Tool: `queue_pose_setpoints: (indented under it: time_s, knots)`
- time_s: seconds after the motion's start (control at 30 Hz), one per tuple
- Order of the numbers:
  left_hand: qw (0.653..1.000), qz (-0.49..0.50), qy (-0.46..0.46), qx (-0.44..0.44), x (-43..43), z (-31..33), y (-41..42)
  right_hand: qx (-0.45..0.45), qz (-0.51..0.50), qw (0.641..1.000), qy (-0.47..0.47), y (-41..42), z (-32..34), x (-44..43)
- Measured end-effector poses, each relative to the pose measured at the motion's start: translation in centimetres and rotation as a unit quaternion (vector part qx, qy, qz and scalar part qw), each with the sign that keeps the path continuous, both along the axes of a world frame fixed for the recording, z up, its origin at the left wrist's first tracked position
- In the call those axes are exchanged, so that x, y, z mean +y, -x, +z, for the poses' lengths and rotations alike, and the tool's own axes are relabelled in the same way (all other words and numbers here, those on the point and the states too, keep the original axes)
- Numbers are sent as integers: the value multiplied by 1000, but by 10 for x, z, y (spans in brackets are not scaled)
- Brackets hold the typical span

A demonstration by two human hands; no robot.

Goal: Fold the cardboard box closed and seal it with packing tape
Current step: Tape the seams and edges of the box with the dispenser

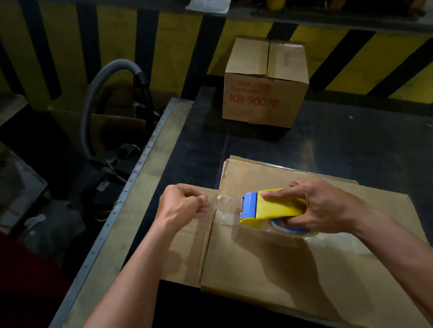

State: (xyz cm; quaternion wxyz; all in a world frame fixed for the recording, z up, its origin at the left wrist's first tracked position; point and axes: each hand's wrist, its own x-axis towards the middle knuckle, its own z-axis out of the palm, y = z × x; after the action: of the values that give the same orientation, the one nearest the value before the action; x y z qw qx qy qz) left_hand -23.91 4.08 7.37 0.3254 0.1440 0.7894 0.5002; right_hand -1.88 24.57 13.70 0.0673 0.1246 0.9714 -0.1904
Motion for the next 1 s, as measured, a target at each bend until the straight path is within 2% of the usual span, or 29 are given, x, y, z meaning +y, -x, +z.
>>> queue_pose_setpoints:
  time_s: [0.3,0.57,1.0]
  knots:
    - [999,-12,-20,-31,3,-10,-7,10,-9,1000,3,-17,1,-1]
    - [1000,-14,-10,22,-2,-11,-5,20,-4,1000,-3,-20,1,0]
    - [1000,-12,2,3,5,-17,-13,4,-4,1000,-4,-23,-3,4]
